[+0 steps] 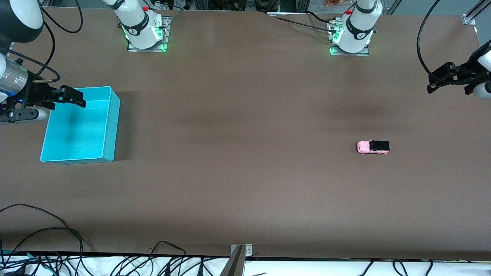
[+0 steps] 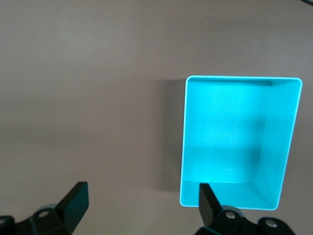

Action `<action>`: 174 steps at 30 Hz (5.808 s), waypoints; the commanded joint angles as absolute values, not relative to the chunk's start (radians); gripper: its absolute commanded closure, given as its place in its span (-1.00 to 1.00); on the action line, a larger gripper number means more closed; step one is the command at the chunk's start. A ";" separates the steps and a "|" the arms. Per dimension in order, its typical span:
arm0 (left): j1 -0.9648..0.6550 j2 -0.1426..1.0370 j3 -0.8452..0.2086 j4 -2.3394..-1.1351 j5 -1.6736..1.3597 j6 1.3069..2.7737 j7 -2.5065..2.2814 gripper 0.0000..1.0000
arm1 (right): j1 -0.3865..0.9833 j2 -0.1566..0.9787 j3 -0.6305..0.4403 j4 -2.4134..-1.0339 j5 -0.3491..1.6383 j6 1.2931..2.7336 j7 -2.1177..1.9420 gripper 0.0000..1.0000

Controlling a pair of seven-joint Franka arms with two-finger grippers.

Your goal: Wind and store pink jeep toy

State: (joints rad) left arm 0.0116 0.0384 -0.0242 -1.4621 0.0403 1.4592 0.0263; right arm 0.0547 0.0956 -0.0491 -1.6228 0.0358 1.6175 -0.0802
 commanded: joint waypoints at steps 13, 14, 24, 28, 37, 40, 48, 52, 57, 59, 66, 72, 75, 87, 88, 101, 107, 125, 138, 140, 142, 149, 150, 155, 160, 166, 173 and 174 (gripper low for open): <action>0.014 0.054 -0.023 -1.430 0.020 1.434 0.025 -1.00 | 0.051 0.104 -0.051 -1.598 0.041 1.601 -0.087 -1.00; 0.015 0.054 -0.023 -1.430 0.020 1.434 0.025 -1.00 | 0.051 0.104 -0.051 -1.598 0.041 1.601 -0.086 -1.00; 0.015 0.054 -0.023 -1.430 0.020 1.434 0.025 -1.00 | 0.051 0.103 -0.051 -1.601 0.038 1.597 -0.081 -1.00; 0.015 0.054 -0.025 -1.430 0.021 1.434 0.025 -1.00 | 0.052 0.103 -0.049 -1.601 0.038 1.597 -0.081 -1.00; 0.015 0.054 -0.025 -1.430 0.021 1.434 0.025 -1.00 | 0.052 0.103 -0.049 -1.603 0.037 1.597 -0.081 -1.00; 0.015 0.054 -0.023 -1.430 0.020 1.434 0.025 -1.00 | 0.054 0.103 -0.048 -1.603 0.025 1.597 -0.080 -1.00; 0.015 0.054 -0.023 -1.430 0.020 1.433 0.025 -1.00 | 0.055 0.101 -0.046 -1.605 0.018 1.595 -0.080 -1.00; 0.015 0.054 -0.023 -1.430 0.021 1.433 0.025 -1.00 | 0.055 0.101 -0.046 -1.605 0.018 1.594 -0.080 -1.00; 0.015 0.054 -0.023 -1.431 0.021 1.433 0.025 -1.00 | 0.055 0.101 -0.046 -1.605 0.018 1.592 -0.080 -1.00; 0.015 0.054 -0.023 -1.431 0.021 1.433 0.025 -1.00 | 0.055 0.101 -0.046 -1.605 0.018 1.592 -0.080 -1.00; 0.015 0.054 -0.023 -1.431 0.021 1.431 0.025 -1.00 | 0.055 0.101 -0.046 -1.603 0.018 1.592 -0.080 -1.00; 0.015 0.054 -0.023 -1.431 0.021 1.431 0.025 -1.00 | 0.055 0.101 -0.046 -1.603 0.018 1.592 -0.080 -1.00; 0.015 0.054 -0.023 -1.431 0.021 1.431 0.025 -1.00 | 0.054 0.101 -0.046 -1.605 0.018 1.592 -0.080 -1.00; 0.015 0.054 -0.023 -1.431 0.021 1.431 0.025 -1.00 | 0.054 0.101 -0.046 -1.603 0.018 1.592 -0.080 -1.00; 0.015 0.054 -0.023 -1.431 0.021 1.431 0.025 -1.00 | 0.054 0.101 -0.046 -1.605 0.018 1.592 -0.080 -1.00; 0.017 0.054 -0.023 -1.431 0.021 1.428 0.025 -1.00 | 0.054 0.101 -0.046 -1.603 0.018 1.592 -0.080 -1.00; 0.015 0.054 -0.023 -1.433 0.021 1.428 0.025 -1.00 | 0.054 0.101 -0.046 -1.603 0.018 1.592 -0.080 -1.00; 0.015 0.054 -0.025 -1.434 0.021 1.428 0.025 -1.00 | 0.054 0.101 -0.046 -1.605 0.018 1.592 -0.080 -1.00; 0.031 0.055 -0.025 -1.543 0.026 1.460 0.028 -1.00 | 0.054 0.101 -0.046 -1.603 0.018 1.592 -0.080 -1.00; 0.031 0.057 -0.025 -1.575 0.023 1.462 0.028 -1.00 | 0.054 0.101 -0.046 -1.603 0.018 1.592 -0.080 -1.00; 0.029 0.060 -0.026 -1.627 0.032 1.469 0.028 -1.00 | 0.054 0.101 -0.046 -1.605 0.018 1.592 -0.080 -1.00; 0.034 0.061 -0.026 -1.667 0.054 1.548 0.029 -1.00 | 0.054 0.101 -0.046 -1.603 0.020 1.592 -0.080 -1.00; 0.041 0.061 -0.026 -1.678 0.054 1.563 0.029 -1.00 | 0.054 0.101 -0.046 -1.605 0.018 1.592 -0.080 -1.00; 0.063 0.061 -0.026 -1.730 0.040 1.644 0.032 -1.00 | 0.054 0.101 -0.046 -1.603 0.020 1.592 -0.080 -1.00; 0.063 0.063 -0.026 -1.804 0.040 1.730 0.031 -1.00 | 0.054 0.101 -0.046 -1.603 0.018 1.592 -0.080 -1.00; 0.064 0.063 -0.025 -1.891 0.041 1.830 0.031 -1.00 | 0.054 0.101 -0.046 -1.603 0.018 1.592 -0.080 -1.00; 0.084 0.089 -0.023 -1.917 0.046 1.901 0.031 -1.00 | 0.054 0.101 -0.048 -1.603 0.018 1.592 -0.080 -1.00; 0.087 0.092 -0.025 -1.924 0.046 1.905 0.031 -1.00 | 0.054 0.101 -0.046 -1.603 0.018 1.592 -0.080 -1.00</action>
